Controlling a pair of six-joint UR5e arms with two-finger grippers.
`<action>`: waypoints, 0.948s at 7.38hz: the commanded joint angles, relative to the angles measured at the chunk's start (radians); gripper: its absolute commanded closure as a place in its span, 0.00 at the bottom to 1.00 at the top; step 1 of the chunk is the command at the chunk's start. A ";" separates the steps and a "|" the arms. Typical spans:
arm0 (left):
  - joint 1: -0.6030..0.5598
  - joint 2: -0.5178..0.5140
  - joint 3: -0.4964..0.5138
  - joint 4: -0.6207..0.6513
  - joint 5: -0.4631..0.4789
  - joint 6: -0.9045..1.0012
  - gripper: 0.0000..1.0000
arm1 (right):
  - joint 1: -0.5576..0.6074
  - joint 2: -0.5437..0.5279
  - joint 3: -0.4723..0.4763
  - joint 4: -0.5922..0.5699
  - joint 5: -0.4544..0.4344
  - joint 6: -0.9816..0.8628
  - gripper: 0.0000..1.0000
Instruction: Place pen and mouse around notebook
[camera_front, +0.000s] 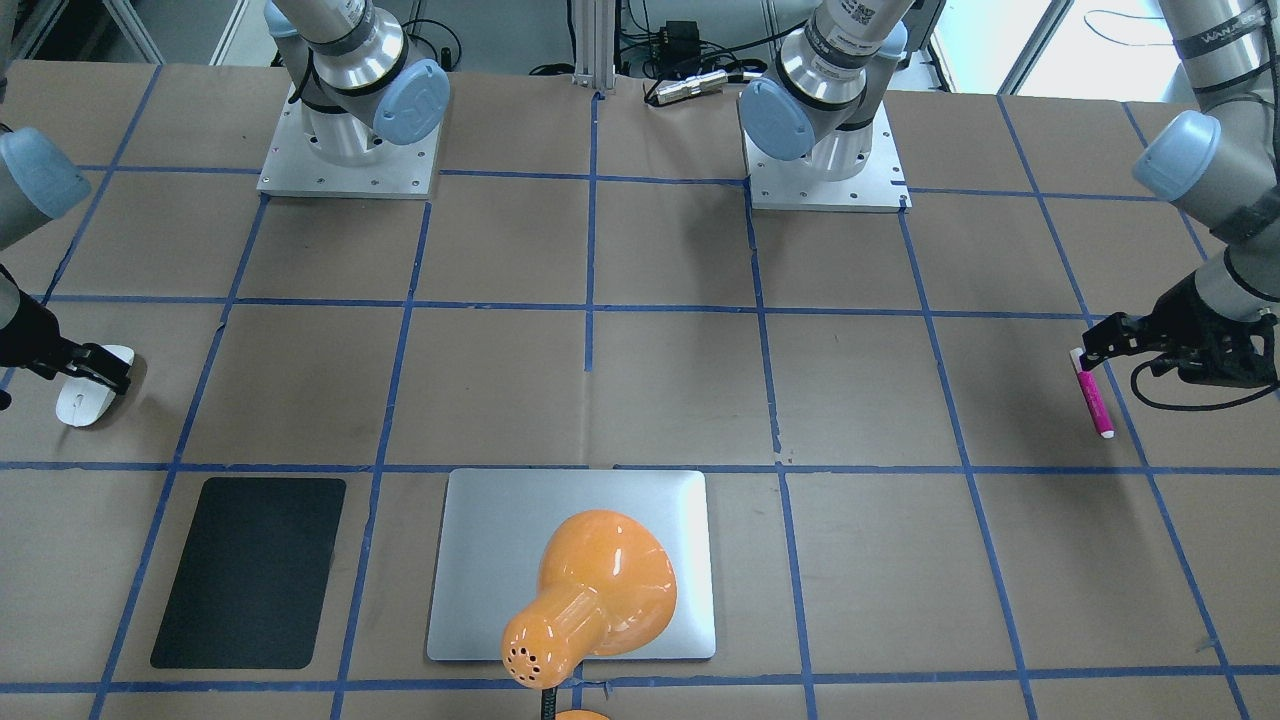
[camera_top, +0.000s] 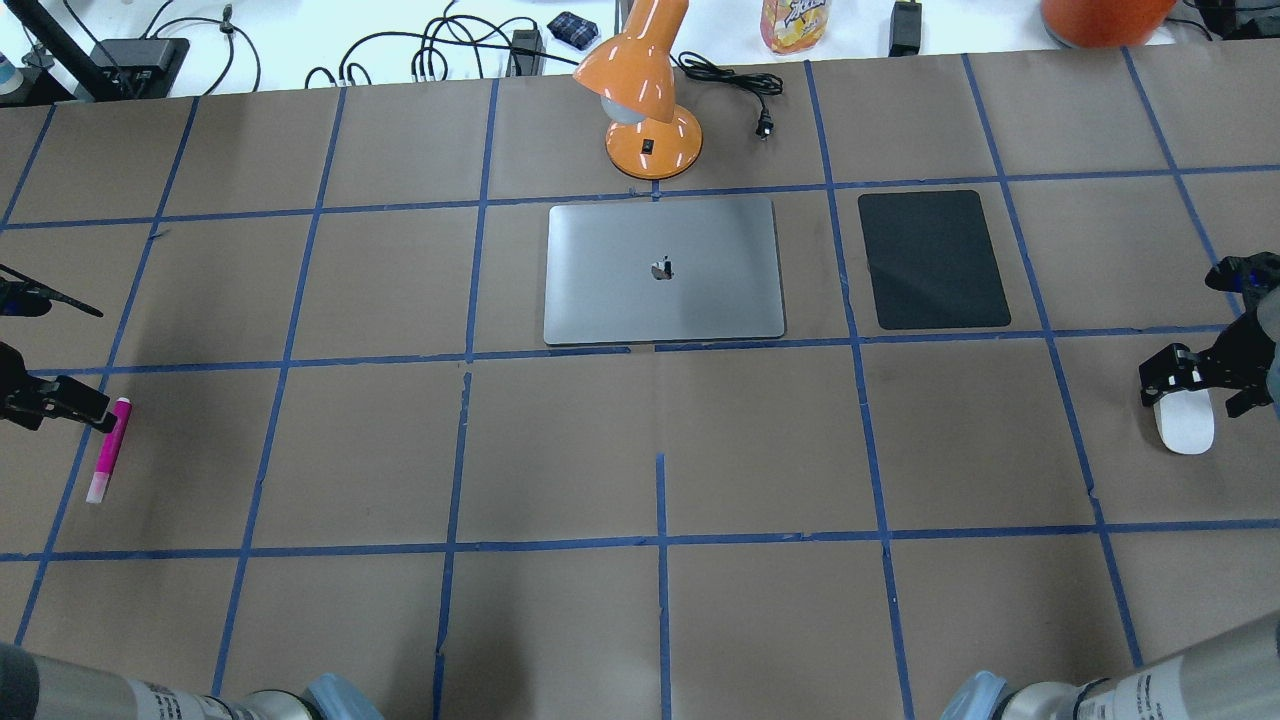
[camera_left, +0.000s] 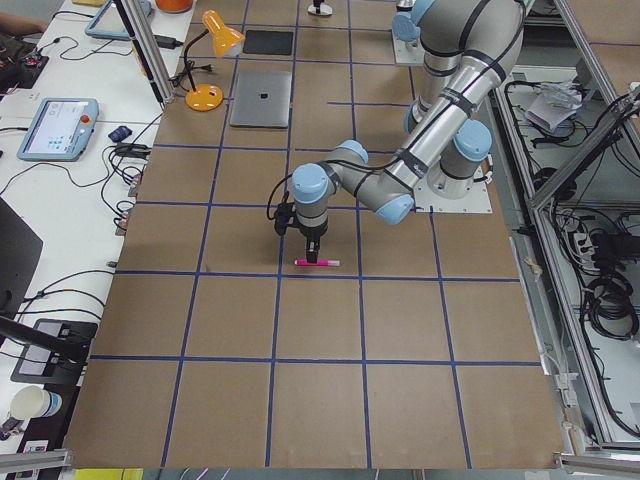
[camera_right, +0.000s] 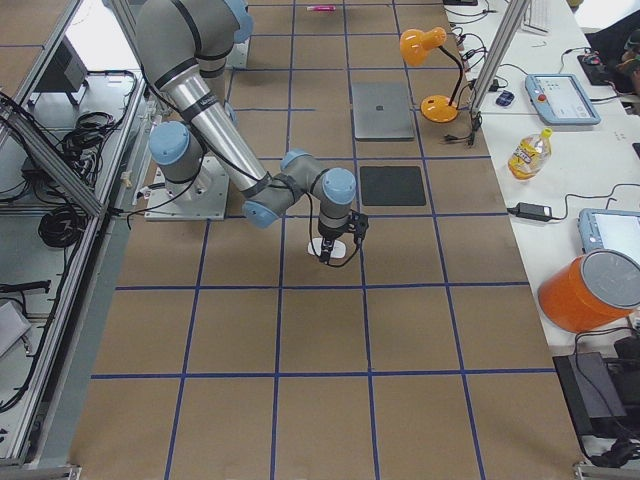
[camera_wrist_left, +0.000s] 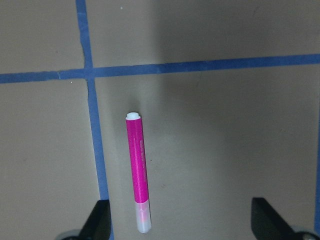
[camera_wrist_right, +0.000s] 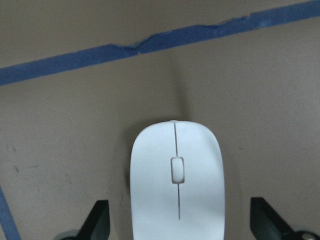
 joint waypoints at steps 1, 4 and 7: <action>0.019 -0.060 -0.001 0.058 0.000 0.006 0.00 | -0.005 0.002 0.005 -0.004 0.000 0.000 0.00; 0.009 -0.079 -0.057 0.179 0.006 -0.156 0.03 | -0.005 0.003 0.005 -0.006 0.003 0.000 0.60; 0.010 -0.097 -0.148 0.415 0.012 -0.178 0.03 | 0.016 -0.039 -0.011 0.005 0.005 0.002 0.63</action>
